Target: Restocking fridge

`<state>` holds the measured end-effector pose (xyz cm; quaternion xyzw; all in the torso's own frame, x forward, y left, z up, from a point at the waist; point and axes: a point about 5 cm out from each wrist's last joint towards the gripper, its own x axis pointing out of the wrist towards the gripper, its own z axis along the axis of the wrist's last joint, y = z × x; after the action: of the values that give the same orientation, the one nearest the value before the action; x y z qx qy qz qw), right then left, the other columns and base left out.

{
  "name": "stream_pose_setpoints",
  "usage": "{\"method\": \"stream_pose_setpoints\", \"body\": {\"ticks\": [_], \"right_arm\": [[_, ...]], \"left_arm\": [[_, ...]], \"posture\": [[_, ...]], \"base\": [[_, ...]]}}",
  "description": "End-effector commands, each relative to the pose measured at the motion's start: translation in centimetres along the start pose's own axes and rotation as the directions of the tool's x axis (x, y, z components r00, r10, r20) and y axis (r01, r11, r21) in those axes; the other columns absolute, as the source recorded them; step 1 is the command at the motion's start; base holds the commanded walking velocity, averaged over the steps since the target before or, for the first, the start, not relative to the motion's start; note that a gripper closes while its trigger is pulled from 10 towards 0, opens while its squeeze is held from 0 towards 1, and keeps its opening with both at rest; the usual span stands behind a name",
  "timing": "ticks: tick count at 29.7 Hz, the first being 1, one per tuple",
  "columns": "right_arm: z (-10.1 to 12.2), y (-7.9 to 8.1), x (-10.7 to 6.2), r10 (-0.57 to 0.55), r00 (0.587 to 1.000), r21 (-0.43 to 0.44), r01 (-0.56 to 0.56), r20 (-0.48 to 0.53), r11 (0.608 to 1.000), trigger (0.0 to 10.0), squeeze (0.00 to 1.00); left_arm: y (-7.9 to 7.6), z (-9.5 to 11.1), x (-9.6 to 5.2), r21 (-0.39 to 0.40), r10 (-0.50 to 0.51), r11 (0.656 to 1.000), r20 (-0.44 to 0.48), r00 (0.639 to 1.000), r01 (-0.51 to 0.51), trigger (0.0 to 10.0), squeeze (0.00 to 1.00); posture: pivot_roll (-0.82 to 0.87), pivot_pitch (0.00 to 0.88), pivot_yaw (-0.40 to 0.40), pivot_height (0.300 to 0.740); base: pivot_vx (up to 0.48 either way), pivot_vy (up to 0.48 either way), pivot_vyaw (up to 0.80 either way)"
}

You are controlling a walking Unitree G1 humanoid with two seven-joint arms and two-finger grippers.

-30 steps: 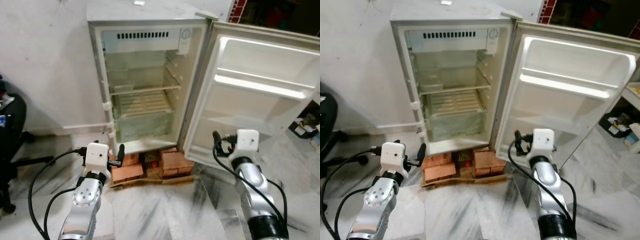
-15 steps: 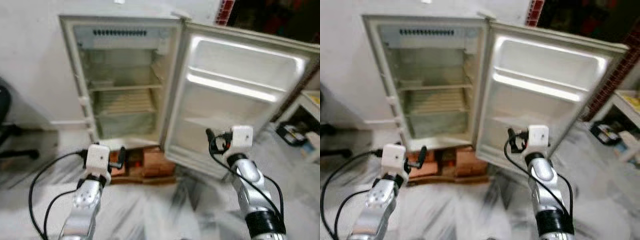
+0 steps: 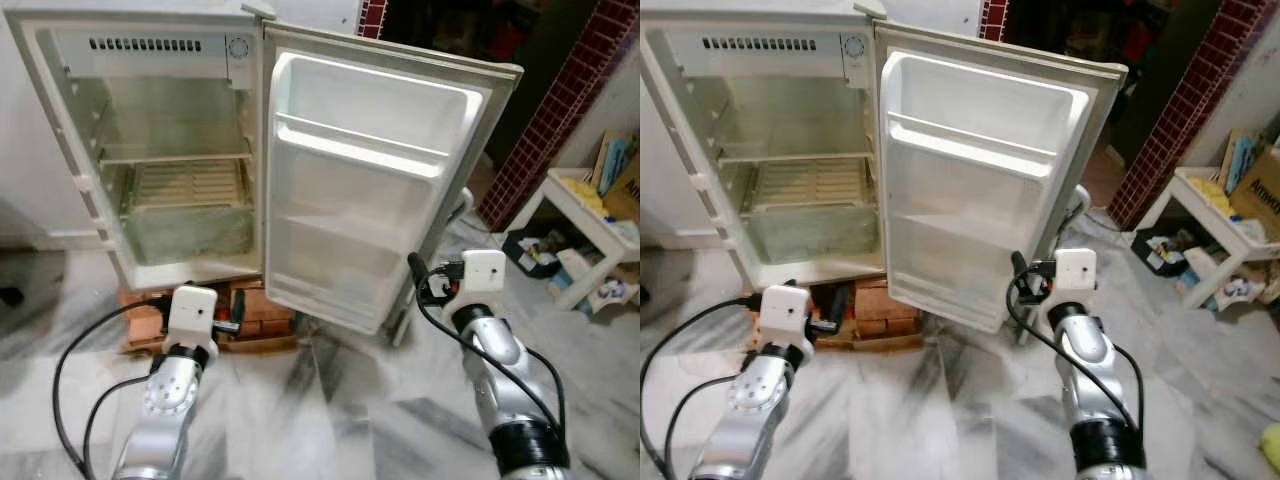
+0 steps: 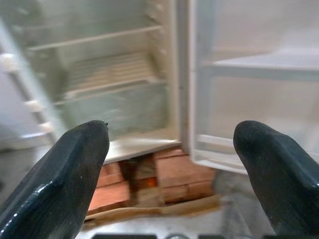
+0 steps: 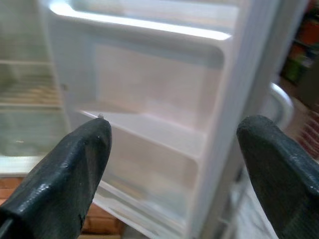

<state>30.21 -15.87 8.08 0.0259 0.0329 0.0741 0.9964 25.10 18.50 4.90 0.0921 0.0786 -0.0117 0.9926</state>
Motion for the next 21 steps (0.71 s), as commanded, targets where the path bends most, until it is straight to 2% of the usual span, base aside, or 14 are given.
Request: {"method": "stream_pose_setpoints", "body": {"ticks": [1, 7, 17, 19, 21], "right_arm": [[0.6, -1.1, 0.0, -0.029, 0.999, -0.014, 0.029, 0.017, 0.999, 10.0, 0.0], [0.2, -1.3, -0.4, -0.048, 0.999, -0.002, 0.048, 0.007, 0.999, 10.0, 0.0], [0.3, -1.7, -0.6, -0.068, 0.998, 0.018, 0.068, 0.016, 0.998, 10.0, 0.0], [-0.1, -2.1, -0.8, -0.123, 0.992, 0.127, 0.123, -0.013, 0.984, 10.0, 0.0], [-0.4, -2.5, -0.9, -0.162, 0.986, 0.202, 0.167, -0.04, 0.965, 10.0, 0.0]], "left_arm": [[-0.5, 0.3, 0.1, -0.004, -0.009, 1.0, 0.013, 1.0, 0.009, 10.0, 0.0], [-0.3, 0.2, 0.0, 0.0, 0.007, 1.0, 0.013, 1.0, -0.007, 10.0, 0.0], [-0.2, 0.3, -0.2, 0.002, 0.013, 1.0, 0.016, 1.0, -0.013, 10.0, 0.0], [0.2, 0.3, -0.5, -0.046, 0.036, 0.998, 0.023, 0.999, -0.035, 10.0, 0.0], [0.4, 0.3, -0.8, -0.016, 0.043, 0.999, 0.033, 0.999, -0.043, 10.0, 0.0]], "posture": [[0.06, 0.0, -0.071, 0.74], [0.06, 0.0, -0.067, 0.74], [0.06, 0.0, -0.061, 0.74], [0.06, 0.0, -0.059, 0.74], [0.06, 0.0, -0.058, 0.74]], "base": [[0.0, -0.461, 0.73], [0.0, -0.461, 0.64], [0.0, -0.45, 0.0], [0.0, 0.0, 0.0], [0.0, 0.0, 0.0]]}}
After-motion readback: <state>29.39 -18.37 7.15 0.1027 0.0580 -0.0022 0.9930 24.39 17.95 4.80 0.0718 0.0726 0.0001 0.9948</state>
